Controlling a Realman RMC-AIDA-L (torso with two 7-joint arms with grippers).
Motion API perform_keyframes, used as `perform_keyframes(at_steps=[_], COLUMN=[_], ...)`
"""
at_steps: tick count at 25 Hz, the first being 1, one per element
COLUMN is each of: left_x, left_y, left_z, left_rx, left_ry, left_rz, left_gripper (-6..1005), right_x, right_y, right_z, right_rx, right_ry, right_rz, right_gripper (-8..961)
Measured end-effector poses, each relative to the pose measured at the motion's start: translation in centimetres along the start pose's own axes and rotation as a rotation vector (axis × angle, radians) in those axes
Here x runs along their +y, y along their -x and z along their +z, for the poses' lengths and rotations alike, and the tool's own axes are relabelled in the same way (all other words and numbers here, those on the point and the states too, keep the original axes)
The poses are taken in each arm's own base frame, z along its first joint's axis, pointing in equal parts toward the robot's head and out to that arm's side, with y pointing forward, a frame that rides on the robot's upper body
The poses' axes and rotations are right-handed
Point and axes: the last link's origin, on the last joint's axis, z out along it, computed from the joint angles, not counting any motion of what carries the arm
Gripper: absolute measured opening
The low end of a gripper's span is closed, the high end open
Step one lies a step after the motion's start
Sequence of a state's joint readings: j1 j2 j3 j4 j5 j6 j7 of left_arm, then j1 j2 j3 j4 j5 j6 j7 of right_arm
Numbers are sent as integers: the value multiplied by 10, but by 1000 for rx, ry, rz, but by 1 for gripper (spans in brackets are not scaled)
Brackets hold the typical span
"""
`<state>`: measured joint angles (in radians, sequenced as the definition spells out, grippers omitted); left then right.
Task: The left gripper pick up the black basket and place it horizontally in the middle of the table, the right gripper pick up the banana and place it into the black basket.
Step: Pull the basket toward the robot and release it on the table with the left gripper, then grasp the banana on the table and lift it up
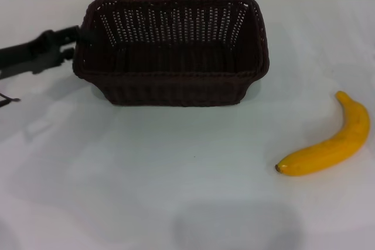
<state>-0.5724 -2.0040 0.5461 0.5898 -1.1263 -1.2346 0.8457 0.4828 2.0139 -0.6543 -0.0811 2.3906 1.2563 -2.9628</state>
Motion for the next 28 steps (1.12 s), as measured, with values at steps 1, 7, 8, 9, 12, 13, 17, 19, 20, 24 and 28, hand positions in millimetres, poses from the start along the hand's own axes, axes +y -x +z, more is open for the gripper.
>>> perform_keyframes(at_steps=[1,7,8,9,12,13,17,19,20,24,28], left_x=[1,-13,-17,-22,-39,-46,-75,-83,-87,-96,-97], left_y=[-2,-11,-11,-10,-3,0,18,25,26,22,12], left_z=[-6,-59,-68,-78,-103,-109,-125,-125,-125,-117,-106], left_rx=[17,309,368,428,602,667,906,954,966,969,949], left_ry=[19,108,107,100,43,12,-182,-271,-312,-423,-468], left_rz=[13,88,108,132,191,204,267,293,302,291,306], left_gripper=[602,803,842,843,844,844,842,840,839,835,833], right_x=[0,3,1,-1,-10,-15,-36,-42,-47,-56,-46], right_y=[0,-2,-3,-4,-5,-5,1,7,15,52,89], right_z=[0,-6,-8,-10,-18,-21,-29,-29,-27,-12,0], right_rx=[0,-5,-3,2,18,29,137,194,255,582,806], right_ry=[-3,-15,-17,-14,3,15,135,187,243,347,269], right_rz=[5,128,182,253,459,521,736,773,783,761,610], right_gripper=[870,870,870,870,870,870,870,869,868,865,863])
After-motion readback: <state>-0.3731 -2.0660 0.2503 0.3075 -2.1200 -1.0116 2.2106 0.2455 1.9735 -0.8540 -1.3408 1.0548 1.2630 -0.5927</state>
